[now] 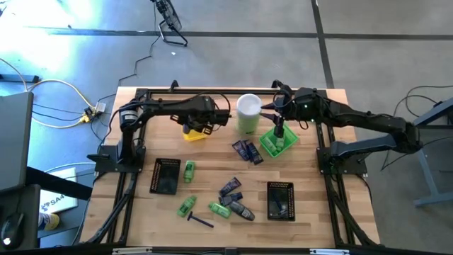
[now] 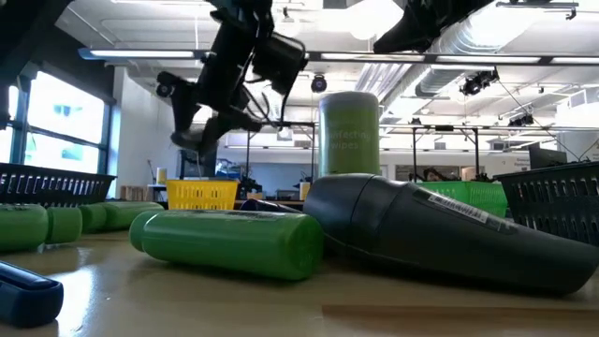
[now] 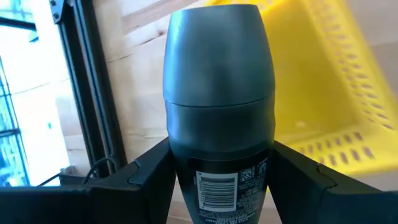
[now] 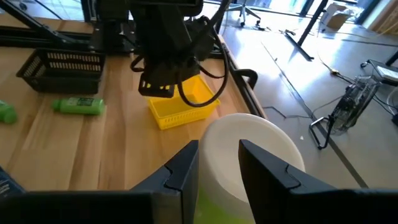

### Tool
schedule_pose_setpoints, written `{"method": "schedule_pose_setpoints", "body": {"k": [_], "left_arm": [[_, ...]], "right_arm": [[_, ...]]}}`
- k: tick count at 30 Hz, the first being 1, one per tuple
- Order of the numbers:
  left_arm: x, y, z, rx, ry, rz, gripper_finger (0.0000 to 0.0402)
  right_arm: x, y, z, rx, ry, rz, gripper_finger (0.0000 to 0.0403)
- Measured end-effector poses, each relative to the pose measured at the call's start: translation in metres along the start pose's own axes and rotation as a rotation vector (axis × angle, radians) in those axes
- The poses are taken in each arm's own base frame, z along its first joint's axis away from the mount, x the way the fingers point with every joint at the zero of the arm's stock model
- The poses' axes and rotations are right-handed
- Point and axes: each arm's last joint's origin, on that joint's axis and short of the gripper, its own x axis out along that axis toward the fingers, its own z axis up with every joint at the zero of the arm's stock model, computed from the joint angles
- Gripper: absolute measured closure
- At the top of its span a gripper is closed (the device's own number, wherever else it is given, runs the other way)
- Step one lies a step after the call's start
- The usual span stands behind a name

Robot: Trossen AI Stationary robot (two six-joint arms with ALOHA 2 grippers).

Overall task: Pick & Place Travel size toiletries
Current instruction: Put the top deodorant into the yellow bin

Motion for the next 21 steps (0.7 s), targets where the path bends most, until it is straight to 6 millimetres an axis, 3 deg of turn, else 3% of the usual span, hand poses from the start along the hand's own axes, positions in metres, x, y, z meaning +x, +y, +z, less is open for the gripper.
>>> {"method": "schedule_pose_setpoints", "body": {"k": [10, 21], "left_arm": [[0.023, -0.003, 0.02, 0.004, 0.009, -0.076, 0.0194], [0.029, -0.002, 0.028, -0.008, -0.005, -0.09, 0.0194]], "right_arm": [[0.0, -0.008, -0.002, 0.017, 0.006, -0.03, 0.0298], [0.0, -0.01, -0.001, 0.019, -0.001, -0.041, 0.0298]]}}
